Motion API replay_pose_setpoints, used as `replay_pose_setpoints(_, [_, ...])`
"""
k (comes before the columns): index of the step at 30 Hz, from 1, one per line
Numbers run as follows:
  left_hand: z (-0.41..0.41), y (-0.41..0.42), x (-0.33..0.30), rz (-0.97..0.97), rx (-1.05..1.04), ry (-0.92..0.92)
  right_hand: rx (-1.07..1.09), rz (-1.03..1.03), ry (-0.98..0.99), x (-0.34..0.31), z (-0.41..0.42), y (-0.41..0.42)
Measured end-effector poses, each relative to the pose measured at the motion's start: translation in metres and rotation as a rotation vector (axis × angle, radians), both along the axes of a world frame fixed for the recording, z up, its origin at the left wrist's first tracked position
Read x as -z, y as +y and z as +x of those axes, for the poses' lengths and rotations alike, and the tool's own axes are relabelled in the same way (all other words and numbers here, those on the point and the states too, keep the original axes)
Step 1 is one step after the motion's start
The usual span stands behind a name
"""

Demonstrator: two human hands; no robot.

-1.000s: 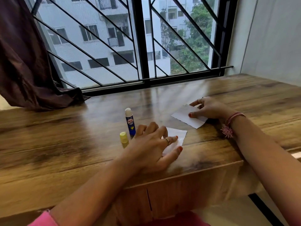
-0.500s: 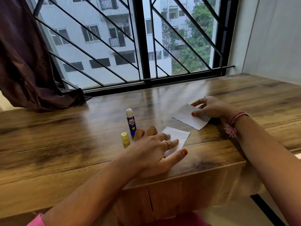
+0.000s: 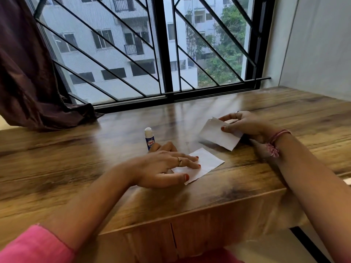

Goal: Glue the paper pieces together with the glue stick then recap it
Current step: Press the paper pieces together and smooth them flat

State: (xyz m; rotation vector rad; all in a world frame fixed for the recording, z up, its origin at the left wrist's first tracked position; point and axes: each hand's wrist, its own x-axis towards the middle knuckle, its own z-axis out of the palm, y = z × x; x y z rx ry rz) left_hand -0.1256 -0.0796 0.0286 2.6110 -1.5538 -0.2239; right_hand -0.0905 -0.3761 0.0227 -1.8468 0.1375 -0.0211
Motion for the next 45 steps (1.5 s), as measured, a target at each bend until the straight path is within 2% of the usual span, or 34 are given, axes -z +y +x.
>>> replay_pose_setpoints(5, [0.008, 0.000, 0.000, -0.022, 0.033, 0.053, -0.021, 0.026, 0.036, -0.001, 0.000, 0.001])
replay_pose_setpoints(17, [0.013, -0.008, 0.006, -0.068, 0.065, -0.033, -0.028, 0.026, 0.060, -0.002, 0.001, -0.002])
replay_pose_setpoints(21, [0.009, -0.006, 0.009, -0.178, 0.081, -0.044, -0.040, 0.029, 0.061, -0.002, 0.001, -0.003])
replay_pose_setpoints(24, [0.007, 0.000, 0.006, -0.337, 0.091, -0.069, -0.042, 0.029, 0.058, -0.002, 0.000, -0.003])
replay_pose_setpoints(30, [0.001, 0.026, 0.011, -0.529, -0.001, -0.139, -0.047, 0.026, 0.066, -0.002, 0.002, -0.005])
replay_pose_setpoints(39, [-0.008, 0.047, 0.025, -0.564, -0.198, -0.037, -0.130, 0.120, -0.002, -0.005, -0.010, 0.013])
replay_pose_setpoints(45, [-0.007, 0.044, 0.027, -0.442, -0.161, -0.078, -0.290, 0.113, -0.006, -0.005, -0.017, 0.041])
